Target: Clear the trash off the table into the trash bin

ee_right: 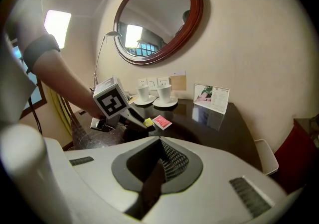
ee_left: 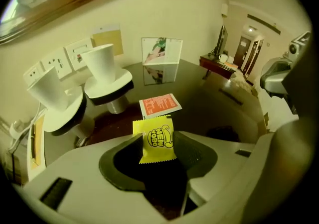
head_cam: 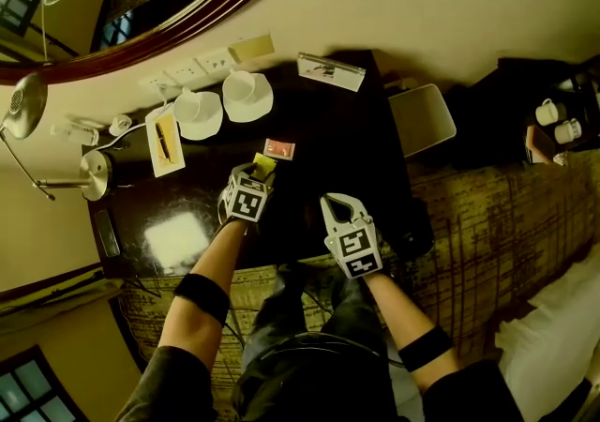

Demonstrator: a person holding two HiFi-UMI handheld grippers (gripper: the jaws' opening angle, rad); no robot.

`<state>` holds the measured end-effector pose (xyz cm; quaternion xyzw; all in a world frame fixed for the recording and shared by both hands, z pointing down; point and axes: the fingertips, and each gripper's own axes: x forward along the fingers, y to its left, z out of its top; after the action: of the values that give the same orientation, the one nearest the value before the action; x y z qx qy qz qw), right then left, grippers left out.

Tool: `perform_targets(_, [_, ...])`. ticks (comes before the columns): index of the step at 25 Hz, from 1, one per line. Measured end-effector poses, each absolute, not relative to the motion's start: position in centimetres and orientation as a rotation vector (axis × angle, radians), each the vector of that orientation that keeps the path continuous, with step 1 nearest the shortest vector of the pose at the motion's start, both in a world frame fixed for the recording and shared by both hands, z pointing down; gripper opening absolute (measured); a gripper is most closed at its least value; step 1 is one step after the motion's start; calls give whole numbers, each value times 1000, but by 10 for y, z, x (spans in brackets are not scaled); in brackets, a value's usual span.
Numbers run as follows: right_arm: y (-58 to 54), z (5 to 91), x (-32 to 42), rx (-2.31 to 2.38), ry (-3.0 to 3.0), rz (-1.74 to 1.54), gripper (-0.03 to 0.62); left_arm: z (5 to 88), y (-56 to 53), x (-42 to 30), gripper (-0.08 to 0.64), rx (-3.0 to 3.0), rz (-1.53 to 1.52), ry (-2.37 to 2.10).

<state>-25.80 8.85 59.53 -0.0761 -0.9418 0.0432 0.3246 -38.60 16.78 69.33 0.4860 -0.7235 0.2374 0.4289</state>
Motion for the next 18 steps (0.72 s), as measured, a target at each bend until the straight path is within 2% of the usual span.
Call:
perform_targets(5, [90, 596, -258, -210, -2469, 103, 9, 690, 168, -386, 106, 1200, 598, -1829])
perform_targets(6, [90, 596, -258, -211, -2468, 102, 9, 688, 169, -387, 28, 1191, 591, -1845])
perform_targets(18, [96, 575, -269, -243, -2493, 54, 9, 635, 177, -384, 9, 1201, 514, -1972])
